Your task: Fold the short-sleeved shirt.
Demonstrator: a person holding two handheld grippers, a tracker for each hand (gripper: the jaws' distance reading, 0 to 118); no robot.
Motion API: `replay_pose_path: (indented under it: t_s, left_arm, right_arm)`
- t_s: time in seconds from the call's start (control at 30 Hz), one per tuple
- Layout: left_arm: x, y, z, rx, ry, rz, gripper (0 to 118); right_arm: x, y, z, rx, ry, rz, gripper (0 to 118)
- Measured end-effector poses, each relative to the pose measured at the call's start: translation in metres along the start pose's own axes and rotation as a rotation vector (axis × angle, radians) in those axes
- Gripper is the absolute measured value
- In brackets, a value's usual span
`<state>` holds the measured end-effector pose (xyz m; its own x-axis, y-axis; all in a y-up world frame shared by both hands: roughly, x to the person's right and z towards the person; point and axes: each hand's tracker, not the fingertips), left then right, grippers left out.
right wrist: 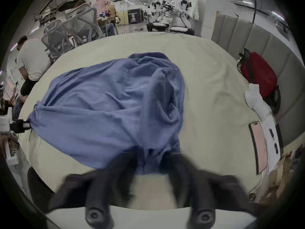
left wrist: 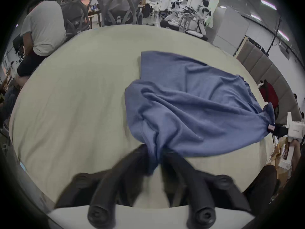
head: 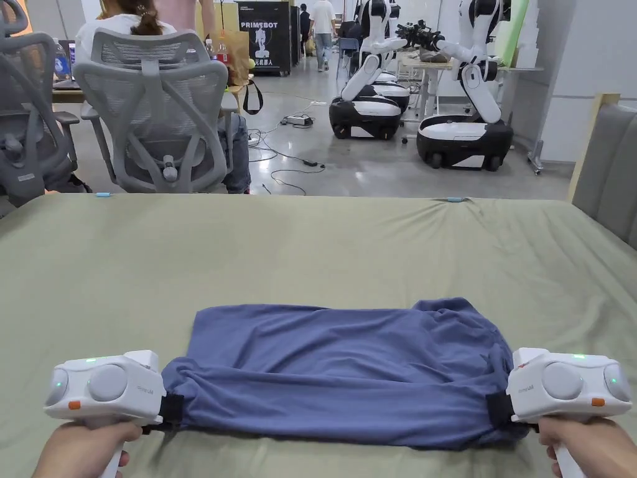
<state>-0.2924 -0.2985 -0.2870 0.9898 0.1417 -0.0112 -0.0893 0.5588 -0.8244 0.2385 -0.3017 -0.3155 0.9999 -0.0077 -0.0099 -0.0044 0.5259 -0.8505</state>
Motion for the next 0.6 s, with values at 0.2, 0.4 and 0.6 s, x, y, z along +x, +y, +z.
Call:
replay_pose_path:
  t_s: [0.2, 0.4, 0.6]
  left_arm:
    - [0.018, 0.048, 0.041, 0.224, 0.039, 0.012, 91]
    - [0.055, 0.083, 0.041, 0.255, 0.088, -0.097, 0]
    - [0.042, 0.111, -0.011, 0.195, 0.105, -0.071, 0]
  right_arm:
    - [-0.024, 0.045, 0.051, 0.209, 0.033, -0.006, 107]
    - [-0.052, 0.073, 0.059, 0.278, 0.046, 0.044, 0]
    - [-0.056, 0.079, 0.025, 0.227, 0.088, 0.091, 0]
